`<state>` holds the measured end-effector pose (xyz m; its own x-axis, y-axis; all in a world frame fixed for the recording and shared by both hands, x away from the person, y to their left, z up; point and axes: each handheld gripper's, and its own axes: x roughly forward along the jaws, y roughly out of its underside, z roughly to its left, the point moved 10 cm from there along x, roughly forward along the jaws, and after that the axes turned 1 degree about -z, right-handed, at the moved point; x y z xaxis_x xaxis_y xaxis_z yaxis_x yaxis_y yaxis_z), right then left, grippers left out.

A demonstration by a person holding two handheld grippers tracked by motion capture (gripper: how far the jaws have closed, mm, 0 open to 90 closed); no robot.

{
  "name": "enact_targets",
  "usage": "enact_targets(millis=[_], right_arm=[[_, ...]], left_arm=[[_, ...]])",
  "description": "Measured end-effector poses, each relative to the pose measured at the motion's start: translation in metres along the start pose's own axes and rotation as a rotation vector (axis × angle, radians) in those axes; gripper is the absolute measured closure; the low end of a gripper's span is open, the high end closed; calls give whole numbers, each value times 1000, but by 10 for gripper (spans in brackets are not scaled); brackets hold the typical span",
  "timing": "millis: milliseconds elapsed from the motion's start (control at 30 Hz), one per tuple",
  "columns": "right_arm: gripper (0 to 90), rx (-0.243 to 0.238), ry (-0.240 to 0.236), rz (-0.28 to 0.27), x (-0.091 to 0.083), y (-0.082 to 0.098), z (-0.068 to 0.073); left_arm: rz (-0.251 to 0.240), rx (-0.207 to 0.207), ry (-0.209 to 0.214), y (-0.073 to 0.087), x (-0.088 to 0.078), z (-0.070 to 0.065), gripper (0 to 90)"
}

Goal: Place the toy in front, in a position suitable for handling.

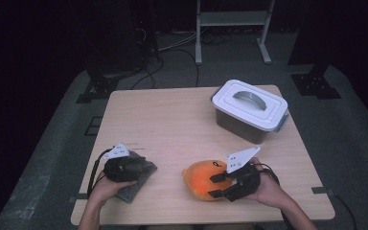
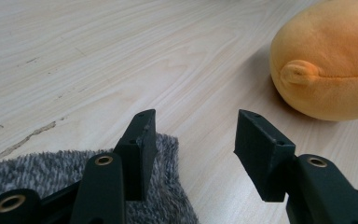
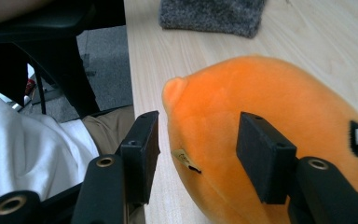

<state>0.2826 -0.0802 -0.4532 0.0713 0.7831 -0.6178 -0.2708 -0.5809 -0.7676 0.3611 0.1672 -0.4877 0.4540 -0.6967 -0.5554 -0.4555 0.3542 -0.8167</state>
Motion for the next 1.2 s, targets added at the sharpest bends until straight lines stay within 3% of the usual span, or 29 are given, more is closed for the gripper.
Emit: enact_targets(millis=[133, 167, 300, 367, 500, 667, 800, 833, 933, 1033, 1200], right_arm=[[455, -30, 15, -36, -10, -9, -7], [453, -28, 26, -50, -13, -15, -18], [453, -31, 11, -40, -11, -21, -34], [451, -41, 9, -29, -10, -21, -36], [418, -106, -54, 8, 2, -19, -36], [397, -114, -79, 34, 11, -8, -33], [438, -113, -59, 53, 16, 0, -33], [501, -106, -36, 58, 20, 2, -35], [559, -98, -14, 63, 23, 3, -36], [655, -80, 29, 56, 25, -1, -37], [694, -55, 52, 17, 21, -6, -37]], left_arm=[[-2, -7, 5, 0, 0, 0, 463], [-9, -11, 6, -1, 0, 0, 446], [-16, -6, 15, -3, -1, -3, 438], [-16, -7, 17, -3, -1, -3, 434], [-4, -6, 23, -1, 1, -4, 423], [-9, -11, 28, -2, 1, -5, 410], [-13, -12, 36, -2, 2, -6, 400], [-20, -10, 41, -3, 2, -7, 400], [-31, -11, 48, -4, 2, -7, 400], [-31, -9, 50, -4, 2, -8, 397], [-33, -4, 52, -4, 1, -7, 396]])
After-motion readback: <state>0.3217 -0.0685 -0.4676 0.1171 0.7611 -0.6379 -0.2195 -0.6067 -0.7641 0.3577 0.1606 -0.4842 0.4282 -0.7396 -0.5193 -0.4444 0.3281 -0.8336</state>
